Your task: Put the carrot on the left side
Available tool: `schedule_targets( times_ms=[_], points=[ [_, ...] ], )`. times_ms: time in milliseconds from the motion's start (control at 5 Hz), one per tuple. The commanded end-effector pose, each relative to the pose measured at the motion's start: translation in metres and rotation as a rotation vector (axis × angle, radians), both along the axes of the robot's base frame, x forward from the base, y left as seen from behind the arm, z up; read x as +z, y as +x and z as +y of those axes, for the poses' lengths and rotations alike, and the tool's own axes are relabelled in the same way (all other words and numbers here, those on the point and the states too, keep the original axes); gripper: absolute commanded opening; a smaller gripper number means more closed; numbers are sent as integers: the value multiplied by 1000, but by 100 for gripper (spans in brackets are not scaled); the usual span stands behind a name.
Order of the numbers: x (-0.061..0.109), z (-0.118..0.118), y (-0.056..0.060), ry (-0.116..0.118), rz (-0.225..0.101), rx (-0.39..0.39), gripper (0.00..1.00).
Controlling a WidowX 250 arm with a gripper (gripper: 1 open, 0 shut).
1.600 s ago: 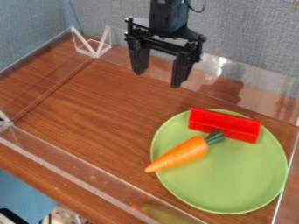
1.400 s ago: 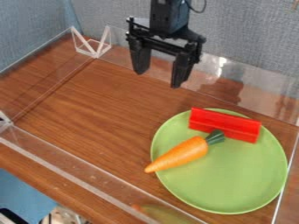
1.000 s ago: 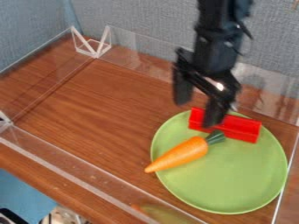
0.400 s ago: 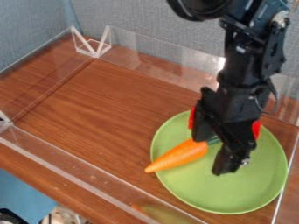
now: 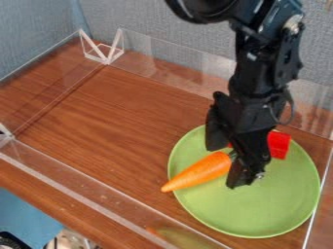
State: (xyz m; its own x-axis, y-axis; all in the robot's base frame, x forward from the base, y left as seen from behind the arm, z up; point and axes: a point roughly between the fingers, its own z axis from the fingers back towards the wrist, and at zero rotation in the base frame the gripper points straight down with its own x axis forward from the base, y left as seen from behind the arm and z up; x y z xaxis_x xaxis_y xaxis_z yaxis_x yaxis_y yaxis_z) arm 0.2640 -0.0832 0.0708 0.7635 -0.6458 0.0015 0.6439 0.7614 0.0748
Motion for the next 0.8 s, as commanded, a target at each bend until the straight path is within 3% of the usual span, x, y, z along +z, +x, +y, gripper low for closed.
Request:
schedule_targets(
  times_ms=[0,400,600],
  points=[
    [13,3,8,-1,-92,-1,100],
    [7,-2,14,54,-151,1,100],
    [4,-3,15,66,-178,7,100]
  ],
)
